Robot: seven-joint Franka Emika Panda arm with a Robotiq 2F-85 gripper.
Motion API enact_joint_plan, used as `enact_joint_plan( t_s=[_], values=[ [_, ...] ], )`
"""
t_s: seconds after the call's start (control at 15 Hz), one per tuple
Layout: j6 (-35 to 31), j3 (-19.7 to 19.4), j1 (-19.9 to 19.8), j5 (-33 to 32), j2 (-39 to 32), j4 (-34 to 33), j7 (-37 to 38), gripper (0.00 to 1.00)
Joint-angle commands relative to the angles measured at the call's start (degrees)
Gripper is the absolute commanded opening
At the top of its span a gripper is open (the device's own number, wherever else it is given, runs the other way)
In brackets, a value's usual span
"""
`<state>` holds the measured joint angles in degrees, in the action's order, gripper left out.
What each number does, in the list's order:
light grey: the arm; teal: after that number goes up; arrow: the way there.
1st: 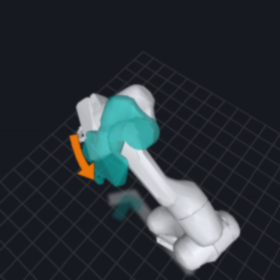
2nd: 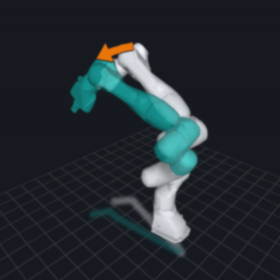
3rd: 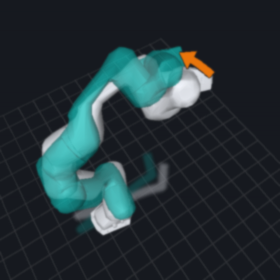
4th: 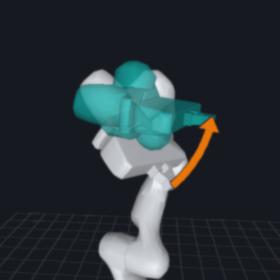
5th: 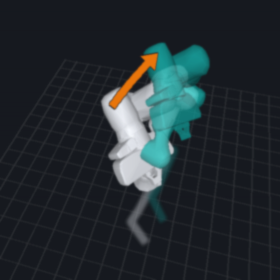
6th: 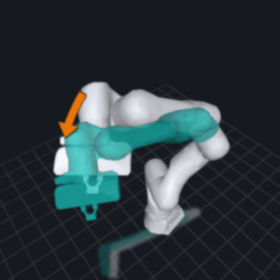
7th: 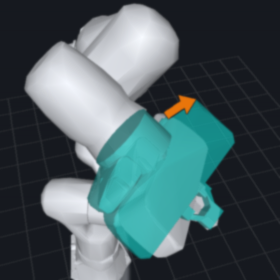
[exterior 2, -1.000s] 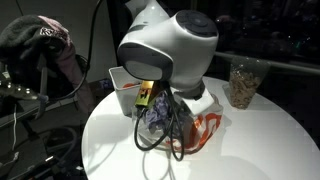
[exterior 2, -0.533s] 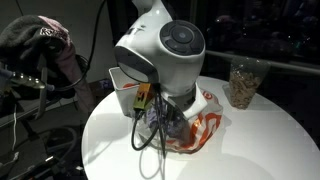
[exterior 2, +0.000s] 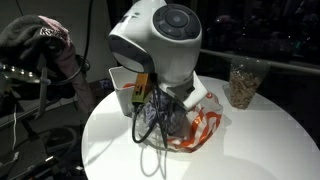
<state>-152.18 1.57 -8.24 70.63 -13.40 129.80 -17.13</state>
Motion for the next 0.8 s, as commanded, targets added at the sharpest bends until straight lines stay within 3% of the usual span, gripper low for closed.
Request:
enact_joint_plan(
  t_s=[0.0, 0.27, 0.53, 0.73],
  values=[
    [0.12, 1.14, 0.55, 0.99, 6.7, 2.15, -3.37, 0.02],
    [1.13, 2.73, 1.66, -1.51, 8.32, -0.97, -5.58, 0.02],
    [5.03, 4.32, 3.14, -7.23, 4.8, -5.16, -4.08, 0.02],
    [10.09, 2.23, 5.77, -13.07, 1.27, -7.35, -1.09, 0.02]
  ],
)
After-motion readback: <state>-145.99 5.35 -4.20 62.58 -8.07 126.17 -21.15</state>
